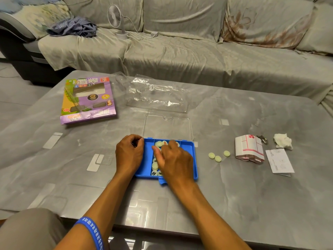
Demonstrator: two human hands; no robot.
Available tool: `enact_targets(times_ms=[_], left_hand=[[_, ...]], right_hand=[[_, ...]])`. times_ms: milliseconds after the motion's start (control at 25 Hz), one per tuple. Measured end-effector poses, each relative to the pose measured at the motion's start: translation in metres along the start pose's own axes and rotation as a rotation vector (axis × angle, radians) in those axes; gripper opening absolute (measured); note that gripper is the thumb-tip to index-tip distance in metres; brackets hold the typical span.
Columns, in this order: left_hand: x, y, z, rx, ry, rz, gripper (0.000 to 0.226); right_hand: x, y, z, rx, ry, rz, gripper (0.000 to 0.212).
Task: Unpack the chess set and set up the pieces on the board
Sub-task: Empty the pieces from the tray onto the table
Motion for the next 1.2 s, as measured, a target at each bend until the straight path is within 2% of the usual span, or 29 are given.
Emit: enact_targets(times_ms=[80, 120, 240, 320, 400, 480, 520, 600, 640, 720, 800, 960, 1200], left_hand=[[0.001, -0.001, -0.001, 0.000, -0.004, -0.006, 0.016], [0.002, -0.002, -0.002, -0.003, -0.002, -0.011, 0.016], [0.003, -0.002, -0.002, -0.008, 0.000, -0.023, 0.017], [0.002, 0.000, -0.001, -0.001, -0.004, -0.020, 0.018], [0.001, 0.003, 0.000, 0.003, -0.008, -0.013, 0.017], [-0.001, 0.004, 0.000, 0.006, -0.006, -0.011, 0.016], [-0.001, 0.004, 0.001, 0.007, -0.006, -0.009, 0.016], [-0.001, 0.003, 0.002, 0.009, -0.007, -0.009, 0.017], [0.000, 0.002, 0.002, 0.010, -0.005, -0.012, 0.017], [0.001, 0.002, 0.002, 0.008, -0.001, -0.009, 0.017], [0.001, 0.002, 0.001, 0.006, 0.001, -0.006, 0.016], [0.003, 0.001, -0.001, 0.003, -0.006, -0.008, 0.016], [0.002, 0.000, 0.000, -0.002, -0.013, 0.003, 0.016]], right_hand=[[-0.035, -0.012, -0.010, -0.057, 0.032, 0.052, 0.045], [-0.059, -0.016, -0.010, -0.036, 0.062, 0.084, 0.047], [-0.130, -0.008, 0.013, 0.201, 0.212, 0.174, 0.053], [-0.150, -0.005, 0.027, 0.309, 0.270, 0.209, 0.049], [-0.143, -0.016, 0.025, 0.260, 0.244, 0.231, 0.043], [-0.113, -0.028, 0.012, 0.200, 0.135, 0.171, 0.040], [-0.091, -0.027, 0.006, 0.259, 0.054, 0.077, 0.042], [-0.043, -0.010, 0.005, 0.505, -0.083, -0.044, 0.051], [-0.023, 0.001, 0.007, 0.615, -0.129, -0.019, 0.055], [-0.004, 0.017, 0.009, 0.720, -0.130, 0.084, 0.057], [-0.002, 0.024, 0.009, 0.690, -0.092, 0.135, 0.053], [0.001, 0.026, 0.013, 0.516, -0.091, 0.135, 0.042], [-0.006, 0.017, 0.013, 0.520, -0.068, 0.162, 0.040]])
Point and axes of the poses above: each hand's wrist, its own z-axis away from the middle knuckle, its own y-axis out of the palm, x = y × z, the point moved 8 cm from there along -z, towards the middle knuckle, and after that the axes turned 4 degrees about z, right-handed, at the moved point
